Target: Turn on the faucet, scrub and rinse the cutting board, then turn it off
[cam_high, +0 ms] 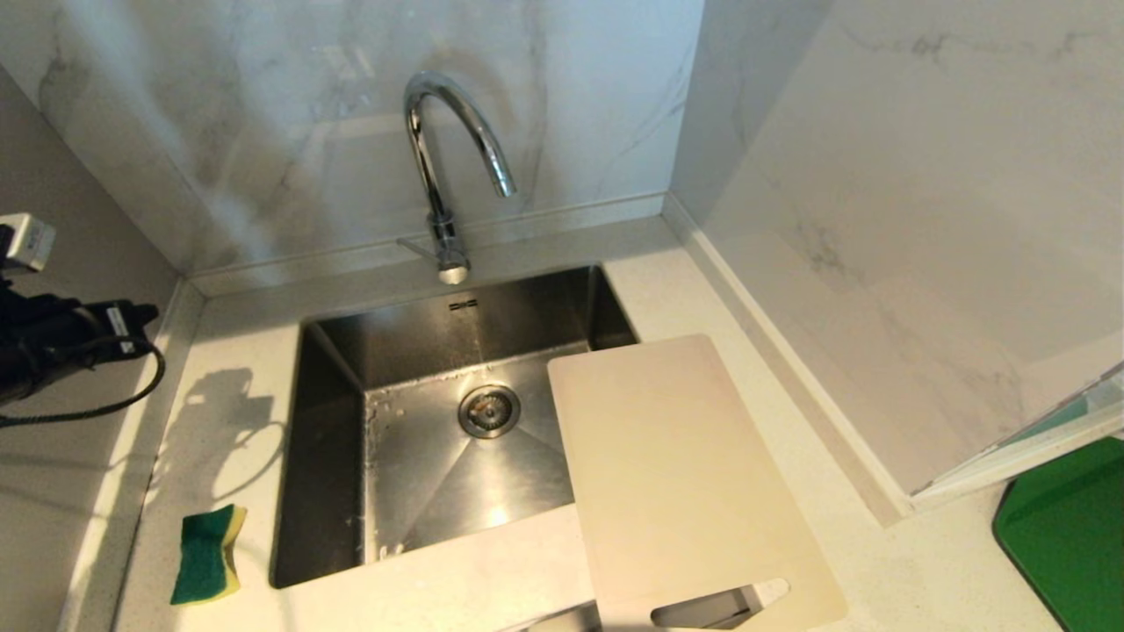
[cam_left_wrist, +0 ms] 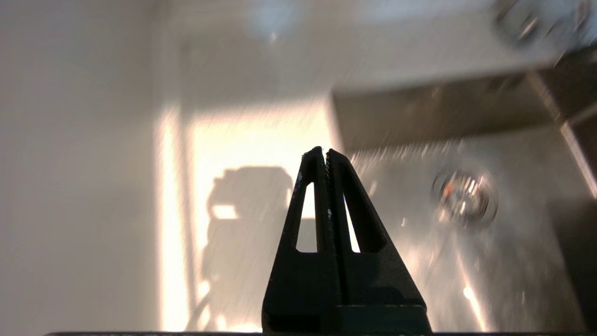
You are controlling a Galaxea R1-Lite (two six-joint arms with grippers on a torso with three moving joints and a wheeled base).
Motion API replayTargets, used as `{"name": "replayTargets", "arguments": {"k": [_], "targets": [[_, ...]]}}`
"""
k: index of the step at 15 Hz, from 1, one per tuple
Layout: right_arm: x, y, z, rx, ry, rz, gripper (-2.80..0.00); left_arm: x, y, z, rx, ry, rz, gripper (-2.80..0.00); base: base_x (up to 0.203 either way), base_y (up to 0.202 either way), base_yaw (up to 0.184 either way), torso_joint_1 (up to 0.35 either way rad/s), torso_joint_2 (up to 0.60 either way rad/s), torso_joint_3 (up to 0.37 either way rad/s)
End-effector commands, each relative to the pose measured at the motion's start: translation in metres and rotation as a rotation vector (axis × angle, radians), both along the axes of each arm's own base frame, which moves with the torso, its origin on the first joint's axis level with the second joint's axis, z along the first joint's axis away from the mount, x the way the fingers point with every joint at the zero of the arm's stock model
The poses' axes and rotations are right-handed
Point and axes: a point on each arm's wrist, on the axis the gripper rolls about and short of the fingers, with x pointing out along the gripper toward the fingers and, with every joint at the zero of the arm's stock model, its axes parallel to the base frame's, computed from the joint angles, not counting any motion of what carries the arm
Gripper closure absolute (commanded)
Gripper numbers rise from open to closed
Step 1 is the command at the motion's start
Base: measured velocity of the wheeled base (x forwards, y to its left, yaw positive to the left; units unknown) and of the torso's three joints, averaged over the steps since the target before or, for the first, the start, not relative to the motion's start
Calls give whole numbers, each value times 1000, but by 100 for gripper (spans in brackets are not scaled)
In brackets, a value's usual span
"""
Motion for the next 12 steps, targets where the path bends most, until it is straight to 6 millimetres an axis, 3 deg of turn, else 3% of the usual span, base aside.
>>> {"name": "replayTargets", "arguments": {"k": [1,3,6,8,12], "targets": [[0,0,0,0,2,0,0,-54,-5,-11,-7,9,4,0,0,0,0,0,0,0],[0,0,0,0,1,0,0,-92,-14,-28,-14,20,-14,0,0,0,0,0,0,0],[0,0,0,0,1,0,0,-138,-28,-39,-8,-25,-69,0,0,0,0,0,0,0],[0,0,0,1,1,0,0,-162,-36,-57,-25,-9,-165,0,0,0,0,0,0,0],[0,0,0,1,1,-1,0,-193,-48,-84,-52,24,-291,0,0,0,0,0,0,0]]}}
